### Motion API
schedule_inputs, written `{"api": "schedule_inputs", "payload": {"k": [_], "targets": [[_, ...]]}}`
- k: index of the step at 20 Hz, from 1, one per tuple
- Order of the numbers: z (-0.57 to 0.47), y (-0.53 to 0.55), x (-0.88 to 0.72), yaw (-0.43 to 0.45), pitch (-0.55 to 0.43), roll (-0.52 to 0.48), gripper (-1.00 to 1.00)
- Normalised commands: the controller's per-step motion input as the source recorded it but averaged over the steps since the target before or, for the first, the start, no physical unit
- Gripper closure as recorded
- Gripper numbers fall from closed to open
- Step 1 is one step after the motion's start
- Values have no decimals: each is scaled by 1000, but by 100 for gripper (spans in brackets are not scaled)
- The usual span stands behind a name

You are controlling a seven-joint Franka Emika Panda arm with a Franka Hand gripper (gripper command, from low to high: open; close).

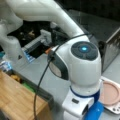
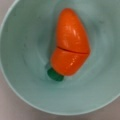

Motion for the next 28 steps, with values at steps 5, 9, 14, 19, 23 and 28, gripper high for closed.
{"api": "schedule_inputs", "payload": {"k": [5,9,14,19,23,28], "targets": [[-43,-142,427,94,149,-163,-100],[-51,-110,360,66,204,-167,-100],[1,-60,289,60,200,-146,-100],[49,-42,290,66,155,-111,-100],[68,-42,264,68,157,-92,-100],[3,-17,182,60,142,-98,-100]]}}
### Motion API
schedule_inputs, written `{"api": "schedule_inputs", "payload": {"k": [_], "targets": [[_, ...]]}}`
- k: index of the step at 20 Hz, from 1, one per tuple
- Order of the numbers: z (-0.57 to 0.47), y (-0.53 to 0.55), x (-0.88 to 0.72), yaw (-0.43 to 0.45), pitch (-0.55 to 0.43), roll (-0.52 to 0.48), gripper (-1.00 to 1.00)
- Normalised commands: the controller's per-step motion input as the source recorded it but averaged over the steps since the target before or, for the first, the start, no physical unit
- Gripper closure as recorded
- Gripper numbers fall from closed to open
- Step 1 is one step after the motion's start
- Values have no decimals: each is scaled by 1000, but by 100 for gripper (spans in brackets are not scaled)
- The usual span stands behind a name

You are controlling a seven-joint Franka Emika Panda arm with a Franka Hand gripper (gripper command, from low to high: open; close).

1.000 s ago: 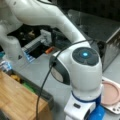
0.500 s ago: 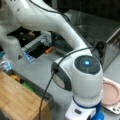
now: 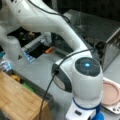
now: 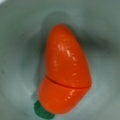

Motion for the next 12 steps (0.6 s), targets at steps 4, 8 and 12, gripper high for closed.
{"api": "schedule_inputs", "payload": {"k": [4,8,12], "targets": [[-38,-15,56,52,122,-88,-100],[-34,-27,-50,25,116,-93,-100],[-7,-63,-123,17,102,-113,-100]]}}
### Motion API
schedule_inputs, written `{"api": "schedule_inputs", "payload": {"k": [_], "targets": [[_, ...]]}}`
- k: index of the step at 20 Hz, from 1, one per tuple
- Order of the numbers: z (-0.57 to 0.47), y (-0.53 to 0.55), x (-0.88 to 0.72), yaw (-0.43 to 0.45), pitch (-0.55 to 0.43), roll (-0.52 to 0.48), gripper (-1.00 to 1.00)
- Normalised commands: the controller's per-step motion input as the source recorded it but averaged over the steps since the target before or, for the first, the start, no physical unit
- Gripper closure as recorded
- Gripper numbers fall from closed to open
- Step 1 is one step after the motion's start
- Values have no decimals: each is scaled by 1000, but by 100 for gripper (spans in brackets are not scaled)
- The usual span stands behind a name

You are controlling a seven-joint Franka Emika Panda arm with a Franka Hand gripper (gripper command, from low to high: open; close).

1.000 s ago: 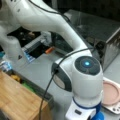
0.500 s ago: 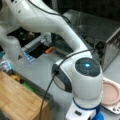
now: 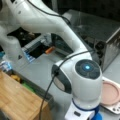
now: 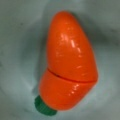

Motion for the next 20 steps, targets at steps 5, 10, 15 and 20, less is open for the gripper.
{"api": "schedule_inputs", "payload": {"k": [5,10,15,20], "targets": [[-30,-39,-165,46,67,-112,-100],[-107,-24,-159,55,18,-134,-100],[-114,-30,-80,50,-7,-158,-100],[-123,28,14,43,-31,-145,-100]]}}
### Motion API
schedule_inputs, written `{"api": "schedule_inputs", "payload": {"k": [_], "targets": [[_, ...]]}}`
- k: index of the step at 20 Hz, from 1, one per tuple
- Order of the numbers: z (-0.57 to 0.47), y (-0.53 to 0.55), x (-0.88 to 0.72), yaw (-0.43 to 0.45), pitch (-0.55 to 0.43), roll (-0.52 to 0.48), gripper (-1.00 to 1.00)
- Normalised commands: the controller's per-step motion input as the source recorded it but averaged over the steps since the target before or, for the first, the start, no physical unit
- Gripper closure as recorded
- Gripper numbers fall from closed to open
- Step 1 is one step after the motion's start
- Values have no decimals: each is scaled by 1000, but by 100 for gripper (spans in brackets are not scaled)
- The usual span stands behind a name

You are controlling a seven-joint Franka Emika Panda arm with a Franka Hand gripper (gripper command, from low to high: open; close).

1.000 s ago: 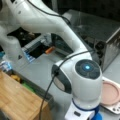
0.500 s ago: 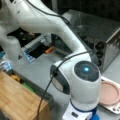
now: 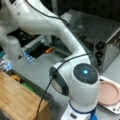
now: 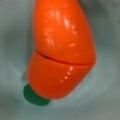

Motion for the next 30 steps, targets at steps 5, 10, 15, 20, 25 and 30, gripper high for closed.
{"api": "schedule_inputs", "payload": {"k": [5,10,15,20,25,30], "targets": [[-122,62,62,41,-46,-116,-100],[-91,63,78,31,-45,-100,-100],[-87,50,94,26,-36,-95,-100],[-72,69,94,12,-13,-104,-100],[-77,124,115,-8,-12,-108,-100],[-53,161,117,-10,3,-127,-100]]}}
